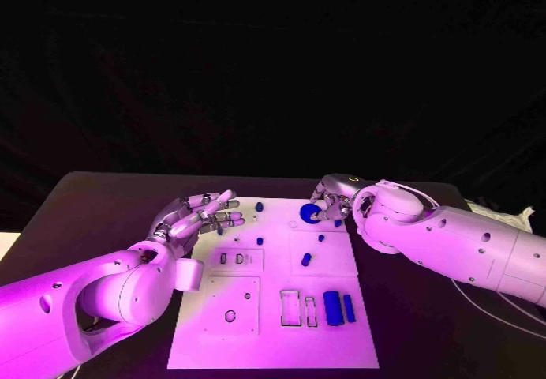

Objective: Assemble the parts on the task board

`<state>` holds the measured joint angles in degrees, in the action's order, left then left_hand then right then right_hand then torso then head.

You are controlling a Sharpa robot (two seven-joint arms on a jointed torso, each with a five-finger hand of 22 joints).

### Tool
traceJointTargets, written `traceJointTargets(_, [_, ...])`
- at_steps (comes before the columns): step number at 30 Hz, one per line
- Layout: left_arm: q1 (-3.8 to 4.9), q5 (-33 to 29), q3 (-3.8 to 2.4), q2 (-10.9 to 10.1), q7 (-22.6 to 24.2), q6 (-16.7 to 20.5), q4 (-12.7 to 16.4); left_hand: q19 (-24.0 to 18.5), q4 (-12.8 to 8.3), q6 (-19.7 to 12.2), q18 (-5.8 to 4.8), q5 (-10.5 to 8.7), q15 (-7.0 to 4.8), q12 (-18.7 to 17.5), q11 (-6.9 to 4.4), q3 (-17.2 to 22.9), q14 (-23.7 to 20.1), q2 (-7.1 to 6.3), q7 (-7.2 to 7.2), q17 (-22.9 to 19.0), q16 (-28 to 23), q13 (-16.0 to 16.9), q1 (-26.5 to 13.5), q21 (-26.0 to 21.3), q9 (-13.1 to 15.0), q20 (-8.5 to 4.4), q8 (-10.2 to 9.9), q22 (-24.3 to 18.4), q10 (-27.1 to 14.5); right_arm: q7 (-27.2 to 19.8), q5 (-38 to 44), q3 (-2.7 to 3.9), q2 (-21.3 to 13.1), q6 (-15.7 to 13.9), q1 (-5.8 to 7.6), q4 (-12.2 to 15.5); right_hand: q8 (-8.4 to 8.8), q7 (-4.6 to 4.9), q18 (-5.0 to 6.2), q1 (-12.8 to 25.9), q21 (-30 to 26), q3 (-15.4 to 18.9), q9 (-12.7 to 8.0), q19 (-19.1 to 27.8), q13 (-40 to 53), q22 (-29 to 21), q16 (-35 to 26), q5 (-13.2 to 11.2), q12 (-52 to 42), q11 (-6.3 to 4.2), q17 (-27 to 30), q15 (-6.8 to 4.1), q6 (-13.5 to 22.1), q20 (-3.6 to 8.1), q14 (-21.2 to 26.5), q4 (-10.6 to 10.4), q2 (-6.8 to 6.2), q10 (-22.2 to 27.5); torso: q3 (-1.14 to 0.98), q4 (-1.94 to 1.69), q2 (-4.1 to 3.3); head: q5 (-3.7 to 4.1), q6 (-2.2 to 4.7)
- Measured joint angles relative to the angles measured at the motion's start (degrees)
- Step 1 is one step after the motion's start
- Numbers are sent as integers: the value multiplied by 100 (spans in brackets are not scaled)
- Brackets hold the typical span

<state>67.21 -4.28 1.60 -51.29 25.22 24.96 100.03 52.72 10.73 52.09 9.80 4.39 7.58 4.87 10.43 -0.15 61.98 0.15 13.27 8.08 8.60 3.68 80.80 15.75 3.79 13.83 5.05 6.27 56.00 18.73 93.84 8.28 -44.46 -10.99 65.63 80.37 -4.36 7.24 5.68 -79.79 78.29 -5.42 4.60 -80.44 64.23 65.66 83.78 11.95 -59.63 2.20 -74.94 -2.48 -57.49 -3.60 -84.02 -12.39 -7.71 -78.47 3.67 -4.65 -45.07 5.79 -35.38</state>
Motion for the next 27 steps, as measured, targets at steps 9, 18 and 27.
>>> traceJointTargets(9, [0,0,0,4,-13,-1,-4,0,-15,0,0,0,0,0,0,15,0,0,0,5,-23,0,0,0,0,0,0,-5,0,7,12,-2,71,63,-10,-106,-7,15,0,-30,27,-31,12,0,148,23,0,24,-113,0,1,0,-62,0,0,-2,31,-41,2,-7,2,1,-52])
traceJointTargets(18, [0,-1,0,5,-29,-1,-9,21,-41,0,1,0,0,-24,0,41,0,38,0,13,-27,0,38,0,0,21,-23,-13,0,7,10,3,104,164,-13,-198,-27,16,0,-14,27,-47,10,0,266,43,22,23,-244,-4,1,0,-101,0,0,-18,79,-78,2,-12,7,-5,-76])
traceJointTargets(27, [0,-2,0,5,-49,0,-9,21,-71,0,1,0,0,-49,0,71,0,75,0,22,-45,0,76,-24,0,21,-23,-20,0,-2,1,13,136,253,7,-243,-27,-16,-66,16,49,-47,15,-12,401,87,44,23,-385,-18,2,1,-159,-12,0,-19,123,-131,3,-15,9,3,-90])
